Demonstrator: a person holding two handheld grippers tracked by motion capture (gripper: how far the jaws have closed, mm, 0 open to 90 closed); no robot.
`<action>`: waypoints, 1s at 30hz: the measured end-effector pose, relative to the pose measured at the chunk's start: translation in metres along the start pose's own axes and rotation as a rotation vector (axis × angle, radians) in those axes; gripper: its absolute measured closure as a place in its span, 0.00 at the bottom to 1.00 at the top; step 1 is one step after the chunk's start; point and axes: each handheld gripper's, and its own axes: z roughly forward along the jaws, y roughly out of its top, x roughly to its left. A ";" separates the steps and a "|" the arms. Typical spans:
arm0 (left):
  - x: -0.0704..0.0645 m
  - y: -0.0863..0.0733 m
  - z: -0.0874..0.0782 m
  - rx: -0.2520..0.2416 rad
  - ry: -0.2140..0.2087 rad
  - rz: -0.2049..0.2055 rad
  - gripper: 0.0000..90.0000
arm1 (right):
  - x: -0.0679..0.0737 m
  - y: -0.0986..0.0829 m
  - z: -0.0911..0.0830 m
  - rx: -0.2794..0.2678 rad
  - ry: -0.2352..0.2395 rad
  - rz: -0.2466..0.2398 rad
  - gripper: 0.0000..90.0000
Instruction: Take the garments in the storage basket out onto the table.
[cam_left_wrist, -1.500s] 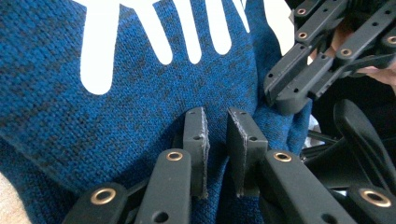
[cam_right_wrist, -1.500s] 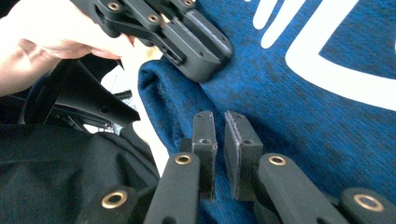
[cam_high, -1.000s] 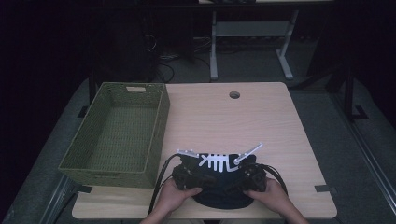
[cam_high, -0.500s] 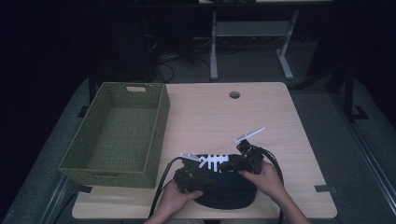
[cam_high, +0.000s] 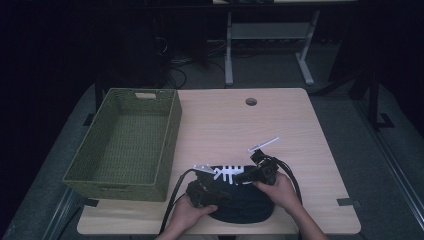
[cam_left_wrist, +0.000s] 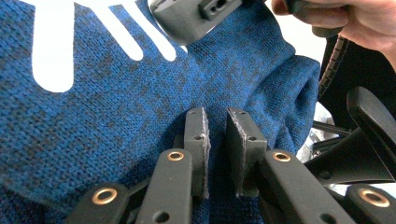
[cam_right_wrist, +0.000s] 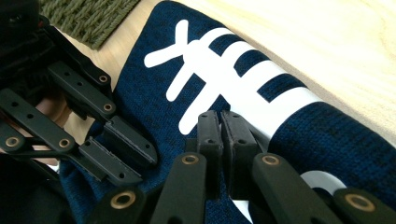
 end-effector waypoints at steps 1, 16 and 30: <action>0.000 0.000 0.000 0.002 0.004 0.004 0.87 | 0.001 0.001 -0.001 0.002 0.006 0.003 0.92; 0.000 -0.001 0.000 -0.003 -0.002 0.002 0.87 | -0.007 0.018 -0.005 -0.053 -0.006 0.045 0.94; 0.000 -0.002 -0.001 -0.004 -0.005 -0.002 0.87 | -0.013 0.013 -0.013 -0.096 0.051 0.053 0.90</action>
